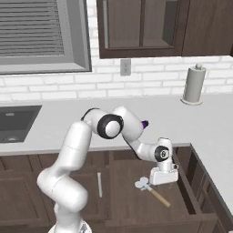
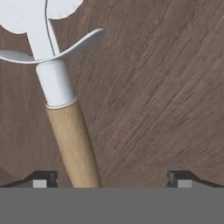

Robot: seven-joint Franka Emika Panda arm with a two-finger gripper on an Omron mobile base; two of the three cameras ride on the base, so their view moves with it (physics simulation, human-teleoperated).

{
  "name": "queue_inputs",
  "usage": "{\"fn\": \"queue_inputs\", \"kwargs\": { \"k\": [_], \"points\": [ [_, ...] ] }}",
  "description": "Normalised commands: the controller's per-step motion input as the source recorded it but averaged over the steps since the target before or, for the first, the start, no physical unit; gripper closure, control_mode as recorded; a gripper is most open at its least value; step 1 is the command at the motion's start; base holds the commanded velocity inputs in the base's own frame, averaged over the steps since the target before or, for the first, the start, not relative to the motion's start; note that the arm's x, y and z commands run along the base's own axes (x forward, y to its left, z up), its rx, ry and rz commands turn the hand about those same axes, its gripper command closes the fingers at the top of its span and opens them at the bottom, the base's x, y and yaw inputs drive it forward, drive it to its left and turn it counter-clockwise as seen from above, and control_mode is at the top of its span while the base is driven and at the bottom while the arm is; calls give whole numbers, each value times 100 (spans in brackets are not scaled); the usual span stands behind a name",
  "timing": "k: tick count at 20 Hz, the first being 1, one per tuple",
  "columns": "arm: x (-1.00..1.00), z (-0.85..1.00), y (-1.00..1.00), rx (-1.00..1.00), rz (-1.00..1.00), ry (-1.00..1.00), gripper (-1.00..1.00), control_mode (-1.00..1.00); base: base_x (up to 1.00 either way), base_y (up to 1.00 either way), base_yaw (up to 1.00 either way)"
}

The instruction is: Pick the pizza cutter from the drawer and place it on the counter.

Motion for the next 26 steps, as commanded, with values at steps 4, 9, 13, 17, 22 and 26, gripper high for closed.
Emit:
{"fn": "queue_inputs", "kwargs": {
  "k": [4, 9, 13, 17, 22, 26],
  "points": [
    [-43, -9, -5, 0, 1, -3, -100, -100, 0, 0, 0],
    [-10, -1, 0, 0, 0, -1, -100, -100, 0, 0, 0],
    [-34, -5, 11, 0, 0, 0, -100, -100, 0, 0, 0],
    [-24, -3, 10, 0, 0, 0, -100, -100, 0, 0, 0],
    [-2, -8, 15, 0, 3, -1, -100, -100, 0, 0, 0],
    [19, -12, 0, 0, 5, -4, -100, -100, 0, 0, 0]
  ]
}}
